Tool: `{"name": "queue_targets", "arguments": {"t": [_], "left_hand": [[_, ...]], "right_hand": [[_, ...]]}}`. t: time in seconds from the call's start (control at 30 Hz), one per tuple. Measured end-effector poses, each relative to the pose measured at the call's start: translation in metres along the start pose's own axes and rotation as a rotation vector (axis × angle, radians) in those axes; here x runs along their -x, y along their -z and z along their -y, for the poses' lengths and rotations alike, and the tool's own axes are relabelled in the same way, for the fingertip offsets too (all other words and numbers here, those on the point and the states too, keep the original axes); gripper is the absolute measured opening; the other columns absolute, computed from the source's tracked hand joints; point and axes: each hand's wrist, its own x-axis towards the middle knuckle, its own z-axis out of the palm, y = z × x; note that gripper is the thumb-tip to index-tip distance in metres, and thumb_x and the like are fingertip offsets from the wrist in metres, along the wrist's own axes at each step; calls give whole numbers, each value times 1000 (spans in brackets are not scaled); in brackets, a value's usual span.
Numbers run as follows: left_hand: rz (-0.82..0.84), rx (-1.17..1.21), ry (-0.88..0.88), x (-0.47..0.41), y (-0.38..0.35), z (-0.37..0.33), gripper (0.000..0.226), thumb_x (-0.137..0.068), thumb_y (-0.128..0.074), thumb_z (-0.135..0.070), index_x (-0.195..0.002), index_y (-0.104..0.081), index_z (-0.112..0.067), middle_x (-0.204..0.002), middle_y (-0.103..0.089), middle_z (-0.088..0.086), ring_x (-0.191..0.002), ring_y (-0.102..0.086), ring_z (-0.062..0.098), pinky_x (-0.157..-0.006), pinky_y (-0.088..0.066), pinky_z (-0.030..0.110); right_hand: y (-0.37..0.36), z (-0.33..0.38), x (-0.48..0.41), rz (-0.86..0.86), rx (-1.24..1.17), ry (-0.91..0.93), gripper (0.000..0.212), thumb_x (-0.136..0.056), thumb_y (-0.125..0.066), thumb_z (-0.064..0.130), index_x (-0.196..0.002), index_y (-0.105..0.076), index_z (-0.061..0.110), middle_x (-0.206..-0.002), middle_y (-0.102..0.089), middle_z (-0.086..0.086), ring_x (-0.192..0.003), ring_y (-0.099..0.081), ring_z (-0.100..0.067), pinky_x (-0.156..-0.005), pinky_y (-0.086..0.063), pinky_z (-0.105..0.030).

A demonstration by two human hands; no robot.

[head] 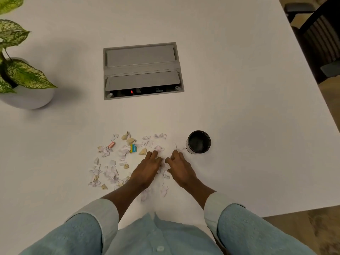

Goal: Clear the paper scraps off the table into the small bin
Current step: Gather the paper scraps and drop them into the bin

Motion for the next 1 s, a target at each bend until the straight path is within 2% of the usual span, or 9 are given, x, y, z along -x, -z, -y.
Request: {"name": "queue_targets", "arguments": {"t": [0.13,0.27,0.4,0.47,0.57,0.63,0.8,0.9,1.0], "left_hand": [[-35,-16,-26,-7,7,-3,32,-93,-61,4,-123,-60,-5,-133,-53,16,-116,-50,30,-86,-52,38],[-54,55,4,-13,9,-2,22,-94,-58,3,-112,-64,-7,-116,-60,14,-103,-54,29,-76,-40,32],[-139,262,69,-16,16,-6,13,-87,-65,5,-95,-71,-3,-96,-64,16,-87,-61,33,-67,-32,30],[-187,388,114,-17,23,-10,7,-84,-73,1,-86,-72,-6,-87,-64,12,-78,-60,30,-63,-31,30],[-294,550,174,-20,36,-23,15,-79,-85,-10,-77,-69,-10,-75,-60,2,-64,-49,15,-55,-30,28],[-364,610,166,-24,47,-36,19,-79,-87,-13,-75,-69,-10,-72,-59,-2,-60,-45,7,-55,-29,20],[-455,658,92,-47,83,-73,19,-80,-86,-18,-77,-70,-10,-73,-66,-1,-61,-50,8,-55,-33,18],[-440,650,65,-64,99,-93,15,-80,-84,-16,-80,-71,-9,-76,-68,0,-62,-52,10,-54,-35,24],[-410,642,42,-75,105,-109,11,-80,-80,-6,-84,-70,-4,-81,-70,7,-68,-56,18,-58,-41,30]], "right_hand": [[-9,-6,-2,-66,-7,-36,23,-80,-77,0,-95,-67,14,-96,-58,-4,-86,-55,-20,-58,-49,-28],[-7,-11,0,-167,-132,-99,21,-81,-78,2,-98,-74,13,-93,-64,-4,-81,-60,-22,-60,-56,-36],[14,-10,9,-264,-248,-144,18,-82,-76,0,-96,-77,11,-90,-68,-5,-79,-63,-21,-65,-58,-37],[29,-7,17,-333,-331,-178,13,-86,-73,1,-94,-78,10,-91,-68,-5,-80,-65,-18,-69,-58,-31],[54,-3,27,-454,-440,-229,13,-88,-73,2,-95,-78,11,-97,-70,-1,-84,-66,-11,-74,-52,-15],[71,-3,32,-532,-493,-258,12,-88,-75,6,-96,-79,14,-98,-70,2,-82,-65,-6,-74,-51,-11],[110,-17,30,-724,-477,-371,13,-83,-80,10,-95,-79,16,-92,-73,-2,-78,-68,-14,-70,-52,-24],[125,-30,25,-725,-437,-459,10,-84,-80,15,-93,-79,19,-88,-72,-5,-75,-67,-18,-67,-44,-23],[129,-44,21,-654,-426,-503,10,-86,-78,16,-95,-77,18,-91,-72,-6,-79,-67,-21,-69,-49,-28]]}}
